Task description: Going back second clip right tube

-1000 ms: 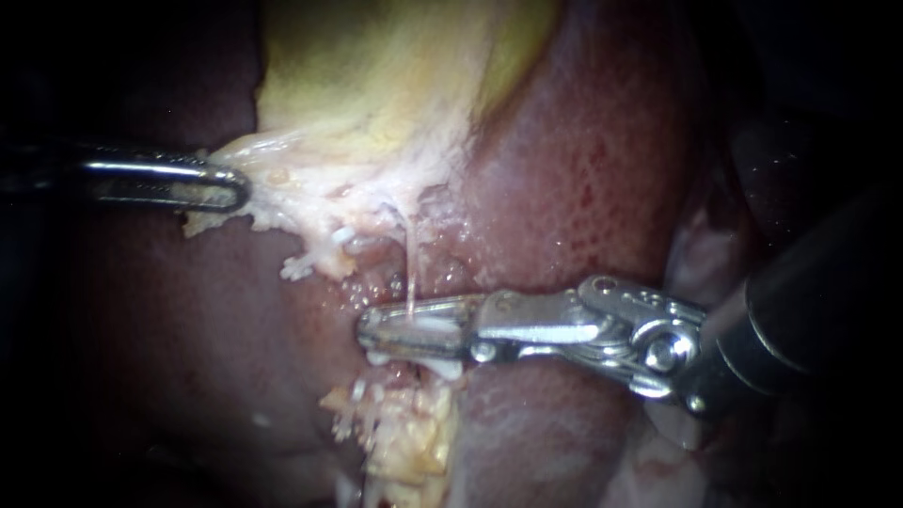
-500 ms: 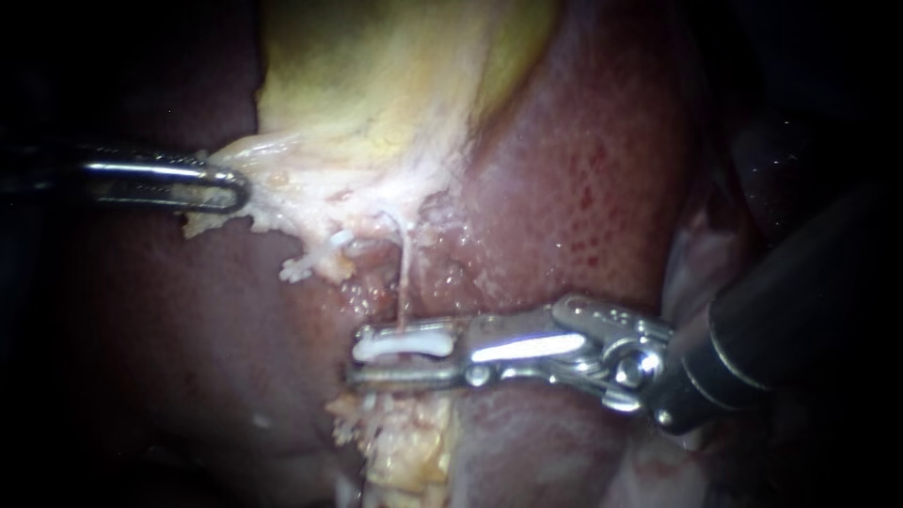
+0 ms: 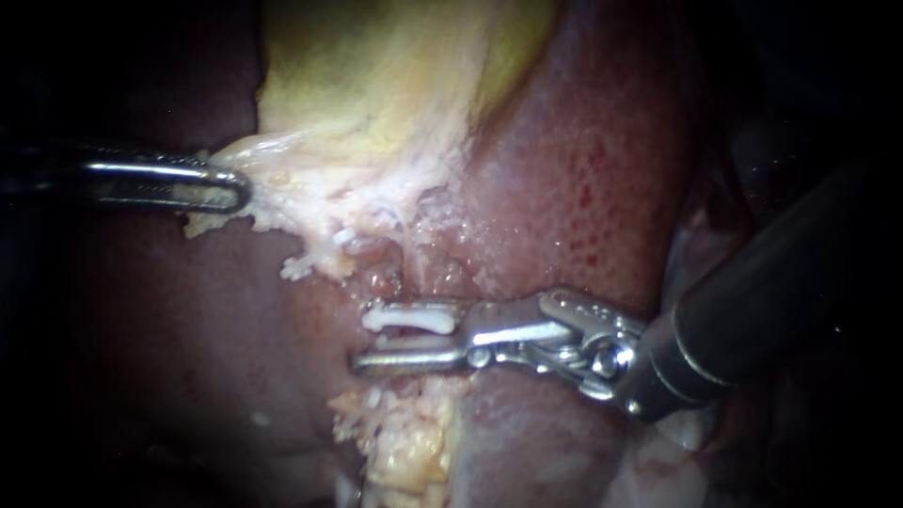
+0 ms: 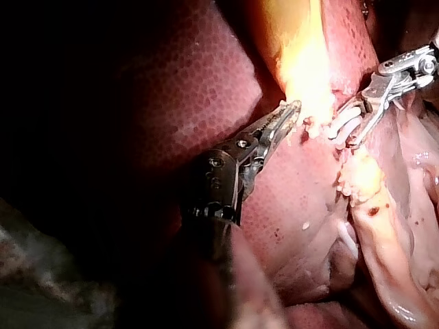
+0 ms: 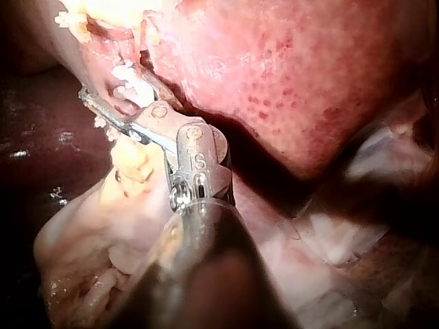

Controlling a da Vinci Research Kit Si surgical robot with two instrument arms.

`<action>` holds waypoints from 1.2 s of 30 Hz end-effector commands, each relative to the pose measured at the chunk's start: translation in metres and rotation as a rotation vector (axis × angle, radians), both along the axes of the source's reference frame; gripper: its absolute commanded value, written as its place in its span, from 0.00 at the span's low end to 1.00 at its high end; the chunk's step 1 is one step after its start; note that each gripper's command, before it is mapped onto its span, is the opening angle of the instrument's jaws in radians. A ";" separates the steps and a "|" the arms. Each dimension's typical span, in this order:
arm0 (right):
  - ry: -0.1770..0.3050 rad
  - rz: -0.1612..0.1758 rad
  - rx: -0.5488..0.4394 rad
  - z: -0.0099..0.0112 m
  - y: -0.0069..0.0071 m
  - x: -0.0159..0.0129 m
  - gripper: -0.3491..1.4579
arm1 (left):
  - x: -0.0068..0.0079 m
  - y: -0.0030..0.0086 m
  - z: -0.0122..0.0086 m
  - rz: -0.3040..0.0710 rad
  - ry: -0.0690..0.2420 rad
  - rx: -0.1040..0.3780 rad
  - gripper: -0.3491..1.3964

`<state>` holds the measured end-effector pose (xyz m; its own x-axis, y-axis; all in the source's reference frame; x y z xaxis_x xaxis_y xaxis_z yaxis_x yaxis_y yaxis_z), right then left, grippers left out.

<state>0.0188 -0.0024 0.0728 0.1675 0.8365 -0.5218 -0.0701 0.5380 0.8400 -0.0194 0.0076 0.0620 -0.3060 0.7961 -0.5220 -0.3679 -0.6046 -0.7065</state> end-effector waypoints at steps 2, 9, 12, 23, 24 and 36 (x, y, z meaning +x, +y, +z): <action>-0.007 0.008 0.036 0.0003 0.0001 -0.0002 0.46 | 0.0000 0.0000 0.0000 0.000 0.000 0.000 0.00; -0.058 0.013 0.122 0.0013 -0.0005 -0.0005 0.46 | 0.0000 0.0000 -0.0001 0.000 0.000 0.000 0.00; -0.067 0.013 0.140 0.0018 -0.0009 -0.0005 0.47 | 0.0000 0.0000 -0.0001 0.000 0.000 0.000 0.00; -0.087 0.011 0.168 0.0026 -0.0013 -0.0012 0.47 | 0.0001 -0.0001 -0.0001 0.000 0.000 0.000 0.00; -0.090 0.010 0.168 0.0025 -0.0012 -0.0013 0.47 | 0.0001 -0.0001 -0.0001 0.000 0.000 0.000 0.00; -0.123 -0.069 -0.179 -0.0014 0.0015 -0.0063 0.47 | 0.0004 -0.0002 -0.0002 0.001 -0.001 0.000 0.00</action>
<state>0.0118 -0.0006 0.0708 0.3050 0.6833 -0.6634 -0.1187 0.7184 0.6854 -0.0190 0.0074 0.0618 -0.3065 0.7957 -0.5224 -0.3673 -0.6051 -0.7063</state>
